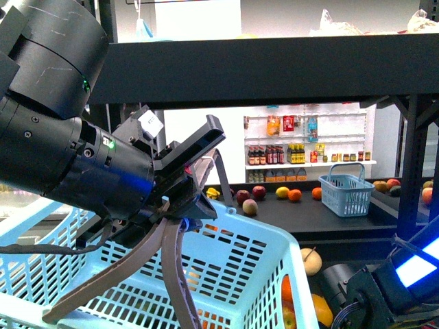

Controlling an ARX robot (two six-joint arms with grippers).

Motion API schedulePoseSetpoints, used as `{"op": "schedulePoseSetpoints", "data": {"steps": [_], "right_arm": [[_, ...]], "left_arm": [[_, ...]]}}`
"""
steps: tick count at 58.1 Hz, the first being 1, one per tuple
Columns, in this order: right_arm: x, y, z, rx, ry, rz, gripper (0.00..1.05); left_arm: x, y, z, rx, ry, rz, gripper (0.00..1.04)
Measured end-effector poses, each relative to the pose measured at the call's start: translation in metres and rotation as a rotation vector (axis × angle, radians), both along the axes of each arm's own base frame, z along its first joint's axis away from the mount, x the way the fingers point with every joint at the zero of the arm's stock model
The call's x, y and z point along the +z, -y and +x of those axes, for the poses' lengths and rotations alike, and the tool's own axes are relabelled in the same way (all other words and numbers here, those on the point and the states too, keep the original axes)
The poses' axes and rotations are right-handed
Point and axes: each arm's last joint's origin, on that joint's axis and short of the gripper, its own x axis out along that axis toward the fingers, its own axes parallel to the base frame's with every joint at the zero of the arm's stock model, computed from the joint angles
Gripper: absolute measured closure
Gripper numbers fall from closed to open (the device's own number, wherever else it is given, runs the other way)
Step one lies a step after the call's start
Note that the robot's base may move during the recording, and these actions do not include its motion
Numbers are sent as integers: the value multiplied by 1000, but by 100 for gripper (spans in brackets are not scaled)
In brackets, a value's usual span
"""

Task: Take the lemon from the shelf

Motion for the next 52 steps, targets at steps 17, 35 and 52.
{"op": "schedulePoseSetpoints", "data": {"steps": [17, 35, 52], "right_arm": [[-9, -9, 15, -9, 44, -15, 7], [-26, -15, 26, -9, 40, -24, 7], [-32, -16, 39, -19, 64, -38, 7]], "left_arm": [[0, 0, 0, 3, 1, 2, 87], [0, 0, 0, 0, 0, 1, 87], [0, 0, 0, 1, 0, 0, 87]]}}
